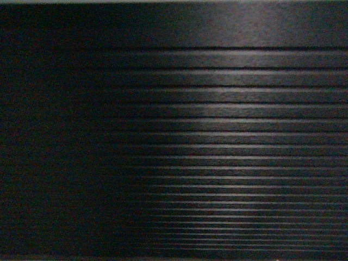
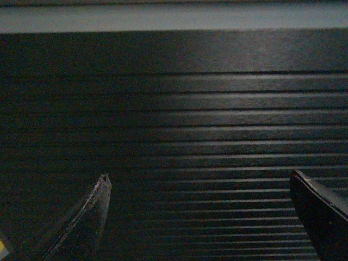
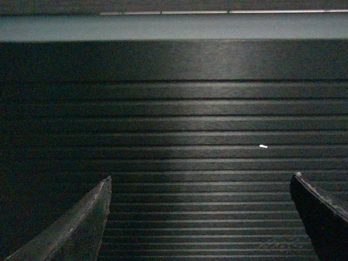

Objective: Place dark red mango on scale at checkout

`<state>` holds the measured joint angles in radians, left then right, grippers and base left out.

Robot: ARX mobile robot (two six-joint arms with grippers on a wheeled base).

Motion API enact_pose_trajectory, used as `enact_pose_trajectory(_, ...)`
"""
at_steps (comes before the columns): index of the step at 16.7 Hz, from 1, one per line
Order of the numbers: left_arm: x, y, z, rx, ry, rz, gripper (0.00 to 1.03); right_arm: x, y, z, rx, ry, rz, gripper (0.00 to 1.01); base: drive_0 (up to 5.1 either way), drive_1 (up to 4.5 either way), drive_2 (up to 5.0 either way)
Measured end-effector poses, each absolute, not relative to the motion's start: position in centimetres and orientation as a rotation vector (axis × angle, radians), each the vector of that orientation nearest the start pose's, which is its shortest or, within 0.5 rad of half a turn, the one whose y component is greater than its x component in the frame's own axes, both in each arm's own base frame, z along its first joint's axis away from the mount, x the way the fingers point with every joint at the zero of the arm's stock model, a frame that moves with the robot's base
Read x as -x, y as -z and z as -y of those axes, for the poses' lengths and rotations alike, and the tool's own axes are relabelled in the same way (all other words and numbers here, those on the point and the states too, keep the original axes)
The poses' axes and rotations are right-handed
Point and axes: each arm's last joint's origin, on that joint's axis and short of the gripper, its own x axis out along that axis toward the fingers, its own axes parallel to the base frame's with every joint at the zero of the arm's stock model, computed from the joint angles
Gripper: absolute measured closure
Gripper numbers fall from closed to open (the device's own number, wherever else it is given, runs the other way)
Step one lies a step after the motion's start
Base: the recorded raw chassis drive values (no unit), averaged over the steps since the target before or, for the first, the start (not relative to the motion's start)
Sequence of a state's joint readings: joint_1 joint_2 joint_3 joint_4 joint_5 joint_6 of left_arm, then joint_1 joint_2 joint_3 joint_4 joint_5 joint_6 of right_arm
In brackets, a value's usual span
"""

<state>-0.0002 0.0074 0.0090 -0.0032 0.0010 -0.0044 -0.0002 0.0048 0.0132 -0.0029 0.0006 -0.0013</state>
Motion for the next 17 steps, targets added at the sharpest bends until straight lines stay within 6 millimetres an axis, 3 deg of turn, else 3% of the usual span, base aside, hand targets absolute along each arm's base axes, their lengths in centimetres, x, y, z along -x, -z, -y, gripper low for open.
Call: enact_pose_trajectory(17, -9.76, -16.57, 0.0, 0.0, -0.001, -0.001, 0.05, -9.72, -16.73, 0.0, 0.0, 0.0, 0.005, 0.03, 0.0, 0.0, 0.0)
